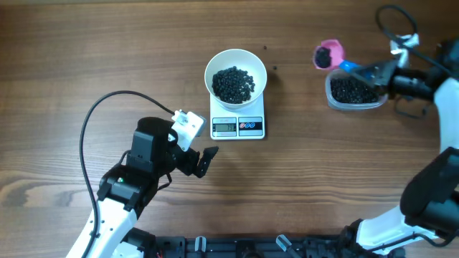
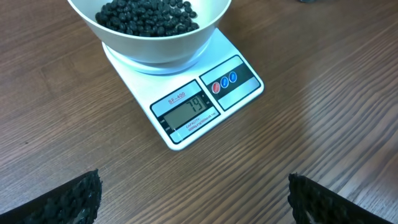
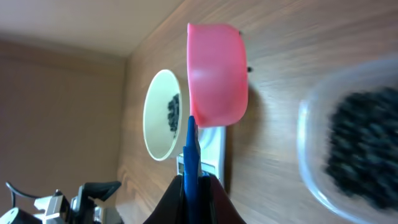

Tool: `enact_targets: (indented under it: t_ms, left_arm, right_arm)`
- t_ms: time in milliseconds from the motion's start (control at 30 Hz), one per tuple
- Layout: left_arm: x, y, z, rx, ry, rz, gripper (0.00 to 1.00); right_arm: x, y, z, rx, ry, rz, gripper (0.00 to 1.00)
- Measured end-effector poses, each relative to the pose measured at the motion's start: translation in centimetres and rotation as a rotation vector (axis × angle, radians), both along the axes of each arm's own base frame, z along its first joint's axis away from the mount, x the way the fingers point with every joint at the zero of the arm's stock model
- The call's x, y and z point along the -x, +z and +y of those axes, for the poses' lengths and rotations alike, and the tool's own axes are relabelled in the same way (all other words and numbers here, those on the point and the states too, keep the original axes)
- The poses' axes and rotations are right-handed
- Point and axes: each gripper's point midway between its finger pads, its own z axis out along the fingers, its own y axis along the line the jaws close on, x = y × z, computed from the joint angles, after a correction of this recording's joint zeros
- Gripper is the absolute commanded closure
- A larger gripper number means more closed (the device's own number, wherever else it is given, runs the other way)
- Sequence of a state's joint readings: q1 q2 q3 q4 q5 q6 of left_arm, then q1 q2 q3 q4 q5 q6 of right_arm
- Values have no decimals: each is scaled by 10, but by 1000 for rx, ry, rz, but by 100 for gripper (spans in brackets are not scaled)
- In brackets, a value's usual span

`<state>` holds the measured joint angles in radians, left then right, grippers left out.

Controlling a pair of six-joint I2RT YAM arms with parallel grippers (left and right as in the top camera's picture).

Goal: Scoop item into bowl and weigh 150g on scale
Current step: 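Scoop black beans from the tub with the pink scoop, then carry the scoop to the white bowl and pour the beans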

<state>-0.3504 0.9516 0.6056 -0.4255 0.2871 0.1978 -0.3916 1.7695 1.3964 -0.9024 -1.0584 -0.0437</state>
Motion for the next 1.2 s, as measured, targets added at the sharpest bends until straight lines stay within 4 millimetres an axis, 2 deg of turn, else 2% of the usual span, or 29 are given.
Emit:
enact_targets:
  t_ms: [67, 100, 200, 300, 400, 500, 633, 800, 900, 1200]
  left_arm:
    - [0, 0, 0, 0, 0, 0, 0]
    - [0, 0, 0, 0, 0, 0, 0]
    - [0, 0, 0, 0, 0, 0, 0]
    - [0, 0, 0, 0, 0, 1, 0]
    - [0, 0, 0, 0, 0, 1, 0]
    - [0, 0, 0, 0, 0, 1, 0]
    - [0, 0, 0, 0, 0, 1, 0]
    - [0, 0, 0, 0, 0, 0, 0]
    - [0, 0, 0, 0, 0, 1, 0]
    - [0, 0, 0, 0, 0, 1, 0]
  right_arm:
    - [-10, 4, 25, -5, 43, -24, 96]
    - [-13, 7, 44, -13, 77, -32, 96]
    - [-17, 13, 88, -31, 156, -48, 96]
    - [-13, 15, 124, -41, 223, -43, 96]
    - [-2, 7, 165, 11, 296, -19, 96]
    - [4, -4, 188, 105, 325, -15, 96]
    - [2, -7, 202, 295, 334, -53, 96]
    - [7, -30, 204, 557, 366, -93, 96]
    - [8, -36, 207, 695, 399, -153, 96]
    - [-4, -15, 219, 1018, 528, -415, 96]
